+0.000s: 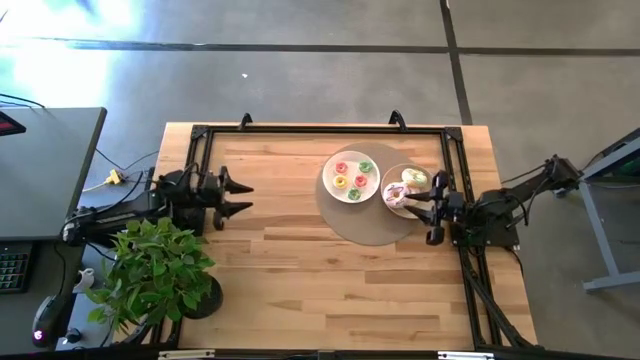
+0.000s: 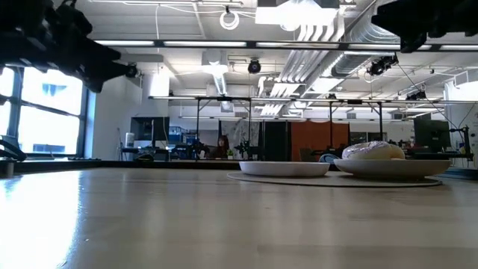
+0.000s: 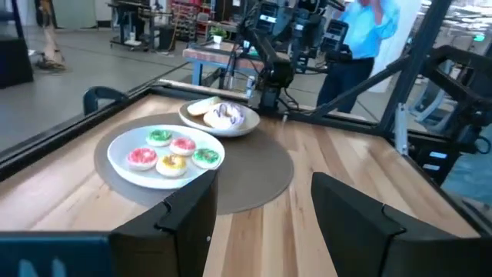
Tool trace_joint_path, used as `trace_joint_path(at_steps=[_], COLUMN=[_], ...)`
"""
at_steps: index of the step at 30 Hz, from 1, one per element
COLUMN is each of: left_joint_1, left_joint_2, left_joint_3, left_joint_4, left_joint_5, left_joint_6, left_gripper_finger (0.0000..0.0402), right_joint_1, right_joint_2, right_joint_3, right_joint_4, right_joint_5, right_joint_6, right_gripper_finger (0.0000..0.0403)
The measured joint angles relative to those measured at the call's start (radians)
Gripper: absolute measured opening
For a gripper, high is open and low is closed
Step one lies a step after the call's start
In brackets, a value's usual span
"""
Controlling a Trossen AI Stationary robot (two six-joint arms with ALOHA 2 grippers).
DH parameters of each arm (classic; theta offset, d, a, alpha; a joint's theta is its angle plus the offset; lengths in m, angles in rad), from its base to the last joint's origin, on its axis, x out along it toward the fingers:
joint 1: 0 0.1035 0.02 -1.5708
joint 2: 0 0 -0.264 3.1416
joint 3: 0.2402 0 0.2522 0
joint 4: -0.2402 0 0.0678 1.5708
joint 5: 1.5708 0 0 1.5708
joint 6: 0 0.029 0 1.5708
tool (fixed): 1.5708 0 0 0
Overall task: Pick & Place donuts
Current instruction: Return to Home Position
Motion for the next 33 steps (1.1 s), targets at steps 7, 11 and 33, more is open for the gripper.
trace_joint_path(at_steps=[7,11,33], left_joint_1=[0.000,0.000,0.000], left_joint_2=[0.000,0.007,0.010], left_joint_3=[-0.074,-0.082,-0.082], left_joint_4=[0.009,0.024,0.012], left_joint_5=[-0.023,-0.049,-0.058], left_joint_6=[-0.069,-0.177,-0.236], left_gripper_finger=[0.0209,0.0209,0.0209], right_joint_1=[0.000,0.000,-0.001], right_joint_2=[-0.109,-0.137,-0.141], right_joint_3=[-0.122,-0.176,-0.207], right_joint_4=[0.087,0.131,0.037], right_joint_5=[-0.005,-0.004,0.134], right_joint_6=[-0.001,-0.017,0.061], right_gripper_finger=[0.0124,0.0124,0.0124])
